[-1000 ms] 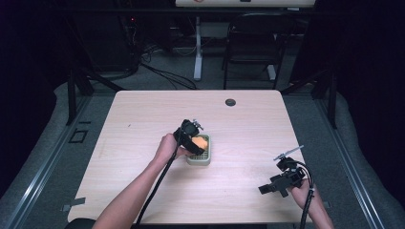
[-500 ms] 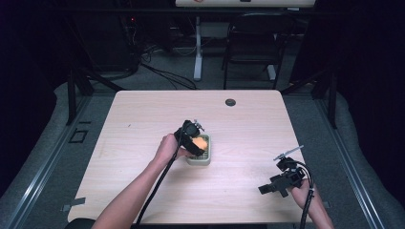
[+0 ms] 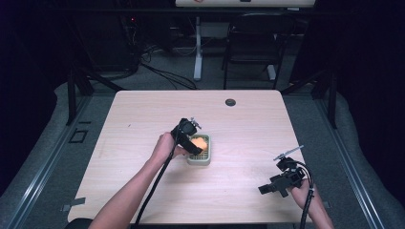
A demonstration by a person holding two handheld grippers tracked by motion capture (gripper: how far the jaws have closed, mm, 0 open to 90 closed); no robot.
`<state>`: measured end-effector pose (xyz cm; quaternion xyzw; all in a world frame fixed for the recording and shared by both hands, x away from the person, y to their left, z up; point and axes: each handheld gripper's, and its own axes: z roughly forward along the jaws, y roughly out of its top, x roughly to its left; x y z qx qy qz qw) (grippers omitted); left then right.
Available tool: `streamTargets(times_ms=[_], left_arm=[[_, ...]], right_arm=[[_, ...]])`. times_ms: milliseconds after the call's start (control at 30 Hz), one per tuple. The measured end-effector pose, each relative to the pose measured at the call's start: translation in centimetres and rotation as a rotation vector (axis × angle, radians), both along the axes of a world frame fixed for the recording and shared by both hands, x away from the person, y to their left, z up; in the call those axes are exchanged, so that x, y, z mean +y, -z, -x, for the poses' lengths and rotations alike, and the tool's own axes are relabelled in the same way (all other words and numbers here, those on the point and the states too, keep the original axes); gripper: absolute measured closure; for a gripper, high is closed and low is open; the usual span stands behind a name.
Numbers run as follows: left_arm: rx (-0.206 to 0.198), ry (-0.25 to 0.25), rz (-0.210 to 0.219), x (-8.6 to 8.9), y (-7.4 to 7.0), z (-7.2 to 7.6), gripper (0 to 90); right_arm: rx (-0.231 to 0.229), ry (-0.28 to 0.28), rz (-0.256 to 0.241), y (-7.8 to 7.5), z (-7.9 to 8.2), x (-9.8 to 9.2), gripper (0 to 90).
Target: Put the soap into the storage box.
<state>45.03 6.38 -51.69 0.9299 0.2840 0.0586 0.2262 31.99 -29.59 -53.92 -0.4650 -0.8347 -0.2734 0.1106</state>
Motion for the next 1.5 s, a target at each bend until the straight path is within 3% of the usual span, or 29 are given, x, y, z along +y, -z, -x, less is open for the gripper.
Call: streamTargets(times_ms=[467, 633, 1500], left_arm=[[-0.014, -0.002, -0.012, 2.0, -1.6, 0.9, 7.8], [-0.015, -0.012, -0.019, 2.8, -2.0, 1.2, 6.5], [-0.023, -0.059, -0.045, 8.8, -3.9, 5.9, 0.3]], right_arm=[[-0.003, 0.016, -0.010, 0.0, 0.1, 0.1, 15.0], [0.002, -0.001, 0.004, -0.1, 0.0, 0.0, 15.0], [-0.005, 0.012, 0.002, -0.1, 0.1, 0.1, 15.0]])
